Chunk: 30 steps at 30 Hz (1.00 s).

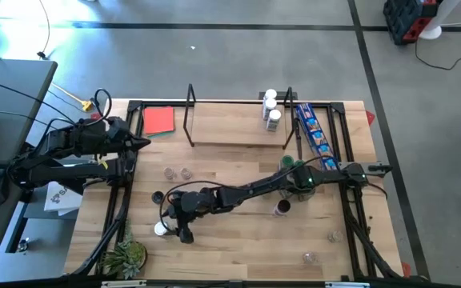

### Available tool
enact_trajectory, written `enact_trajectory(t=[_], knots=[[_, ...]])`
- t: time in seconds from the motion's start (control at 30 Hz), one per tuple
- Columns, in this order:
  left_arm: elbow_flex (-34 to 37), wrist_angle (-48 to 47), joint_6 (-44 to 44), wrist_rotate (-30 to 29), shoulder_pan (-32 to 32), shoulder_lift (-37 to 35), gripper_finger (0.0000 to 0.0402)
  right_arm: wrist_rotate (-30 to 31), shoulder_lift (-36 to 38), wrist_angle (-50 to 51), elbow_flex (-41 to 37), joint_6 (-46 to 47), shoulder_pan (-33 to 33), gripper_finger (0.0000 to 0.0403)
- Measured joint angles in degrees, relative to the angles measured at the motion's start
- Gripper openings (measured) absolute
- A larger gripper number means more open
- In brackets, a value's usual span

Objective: Shelf spices
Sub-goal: Put the white seasoning bottle on the shelf aligned with the other white seasoning bottles

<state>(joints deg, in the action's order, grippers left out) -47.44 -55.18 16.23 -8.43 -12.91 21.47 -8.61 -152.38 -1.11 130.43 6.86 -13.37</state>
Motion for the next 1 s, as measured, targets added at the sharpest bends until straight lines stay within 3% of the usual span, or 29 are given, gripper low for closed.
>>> enact_trajectory(t=[0.73,1.0], knots=[[0.0,5.5,3.8,-1.8,0.0,0.0,0.0000,-3.7,-1.5,-5.8,0.0,-9.3,0.7,0.0302],[0.0,5.4,5.8,-1.8,0.0,0.0,0.0000,-3.6,-1.5,-5.7,0.0,-9.9,0.6,0.0259]])
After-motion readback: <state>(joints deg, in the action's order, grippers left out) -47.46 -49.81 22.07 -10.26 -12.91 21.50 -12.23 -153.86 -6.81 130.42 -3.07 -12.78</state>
